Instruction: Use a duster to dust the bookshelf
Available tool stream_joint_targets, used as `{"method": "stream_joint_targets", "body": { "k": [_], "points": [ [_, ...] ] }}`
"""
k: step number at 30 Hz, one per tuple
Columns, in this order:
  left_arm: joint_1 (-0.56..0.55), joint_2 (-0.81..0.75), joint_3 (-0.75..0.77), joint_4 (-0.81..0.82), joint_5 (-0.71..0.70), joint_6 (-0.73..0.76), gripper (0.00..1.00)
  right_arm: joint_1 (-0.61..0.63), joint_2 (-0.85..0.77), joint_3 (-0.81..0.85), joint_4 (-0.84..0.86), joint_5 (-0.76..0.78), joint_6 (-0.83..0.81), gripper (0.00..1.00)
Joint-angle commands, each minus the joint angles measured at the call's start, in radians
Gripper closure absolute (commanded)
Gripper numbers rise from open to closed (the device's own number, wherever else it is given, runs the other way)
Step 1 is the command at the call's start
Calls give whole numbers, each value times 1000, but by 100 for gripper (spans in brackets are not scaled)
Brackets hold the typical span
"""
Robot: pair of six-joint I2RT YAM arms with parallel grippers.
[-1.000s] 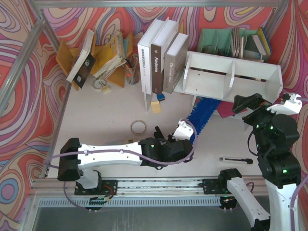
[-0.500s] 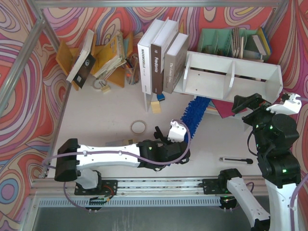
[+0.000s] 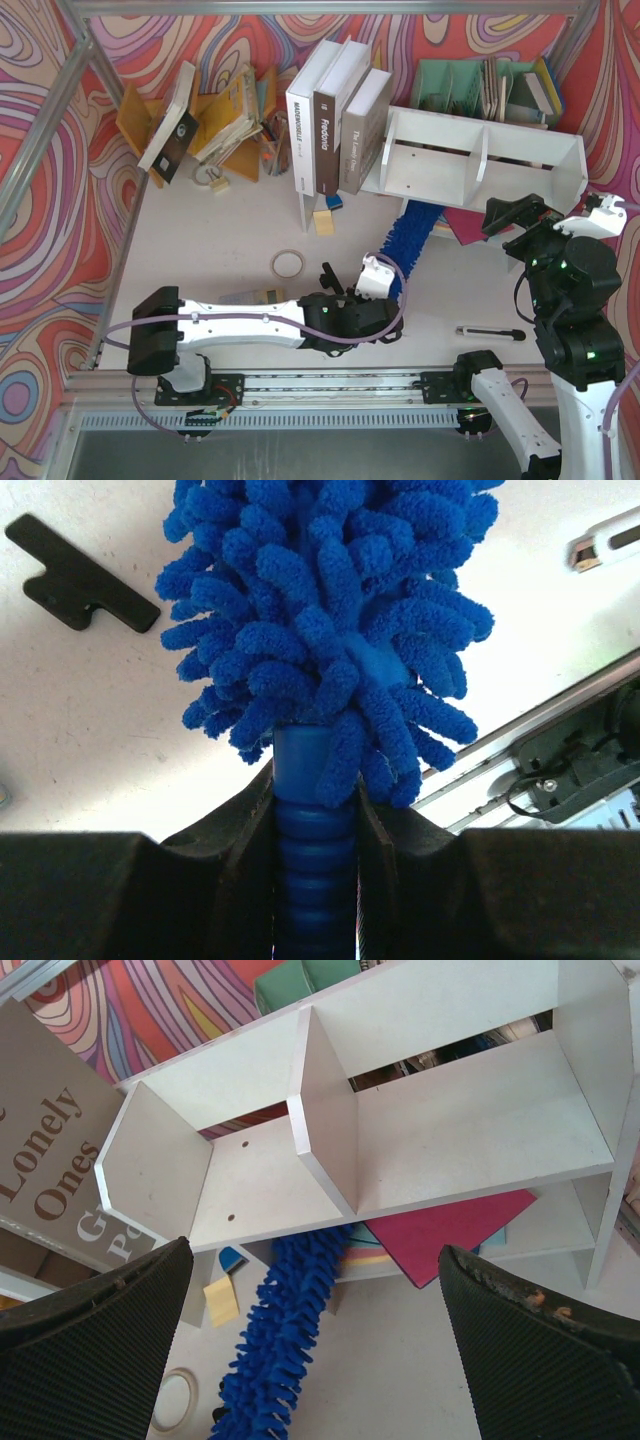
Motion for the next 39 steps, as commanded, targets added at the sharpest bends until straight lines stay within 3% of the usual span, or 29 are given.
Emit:
{"method": "stream_joint_targets", "body": {
  "k": [1, 10, 21, 32, 39],
  "points": [
    [-24, -86, 48, 16, -92, 46, 100, 1, -6, 3, 0, 7, -8, 1],
    [-27, -107, 2, 32, -123, 40, 100, 1, 2, 14, 5, 7, -11, 1],
    [0, -72, -78, 52, -32, -30, 100, 1, 10, 22, 8, -3, -4, 1],
    [-5, -66, 62, 36, -24, 71, 100, 1, -1, 24, -3, 4, -9, 1],
    [-41, 31, 178, 21, 0, 148, 100, 1, -10, 18, -3, 11, -16, 1]
  ]
}}
